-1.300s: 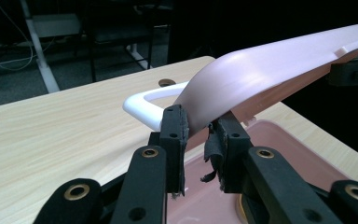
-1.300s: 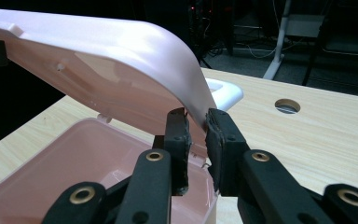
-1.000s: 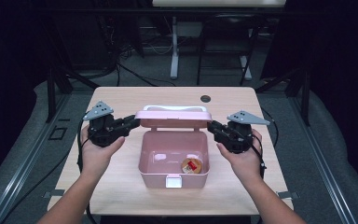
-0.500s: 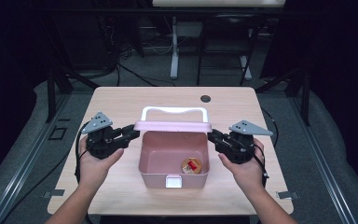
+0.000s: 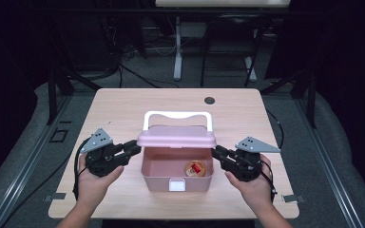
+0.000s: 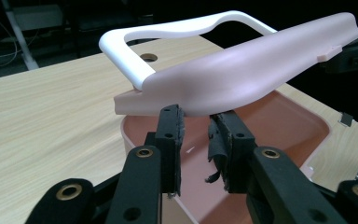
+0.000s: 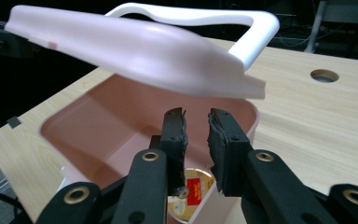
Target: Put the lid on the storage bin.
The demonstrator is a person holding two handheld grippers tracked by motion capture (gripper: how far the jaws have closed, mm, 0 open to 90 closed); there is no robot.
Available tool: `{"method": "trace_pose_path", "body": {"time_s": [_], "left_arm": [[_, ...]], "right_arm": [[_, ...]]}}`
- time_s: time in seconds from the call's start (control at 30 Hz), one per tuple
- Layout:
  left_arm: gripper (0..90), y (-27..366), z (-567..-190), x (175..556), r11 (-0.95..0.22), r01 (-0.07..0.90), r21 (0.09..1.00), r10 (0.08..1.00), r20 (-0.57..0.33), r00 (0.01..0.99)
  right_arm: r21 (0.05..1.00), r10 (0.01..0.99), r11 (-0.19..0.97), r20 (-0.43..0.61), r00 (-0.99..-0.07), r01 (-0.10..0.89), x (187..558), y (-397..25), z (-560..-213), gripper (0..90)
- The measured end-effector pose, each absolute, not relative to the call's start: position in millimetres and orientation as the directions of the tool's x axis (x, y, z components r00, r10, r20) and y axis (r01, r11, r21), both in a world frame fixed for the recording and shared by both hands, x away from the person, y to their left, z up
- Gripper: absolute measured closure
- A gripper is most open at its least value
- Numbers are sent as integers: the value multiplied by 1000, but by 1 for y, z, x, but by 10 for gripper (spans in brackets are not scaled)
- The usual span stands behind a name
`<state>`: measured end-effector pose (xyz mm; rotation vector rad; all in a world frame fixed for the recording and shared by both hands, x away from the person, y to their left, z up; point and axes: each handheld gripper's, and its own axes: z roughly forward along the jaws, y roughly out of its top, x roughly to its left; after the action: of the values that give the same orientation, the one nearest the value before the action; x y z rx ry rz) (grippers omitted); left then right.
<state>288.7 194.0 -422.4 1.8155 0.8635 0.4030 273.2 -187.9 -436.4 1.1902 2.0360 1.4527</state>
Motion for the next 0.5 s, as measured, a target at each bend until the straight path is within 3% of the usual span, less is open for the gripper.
{"method": "trace_pose_path", "body": {"time_s": [0.5], "left_arm": [[895,202,-441,276,-196,413,889,692,-173,701]], "right_arm": [[897,788,80,209,-579,434,264,-193,-443,784]]}}
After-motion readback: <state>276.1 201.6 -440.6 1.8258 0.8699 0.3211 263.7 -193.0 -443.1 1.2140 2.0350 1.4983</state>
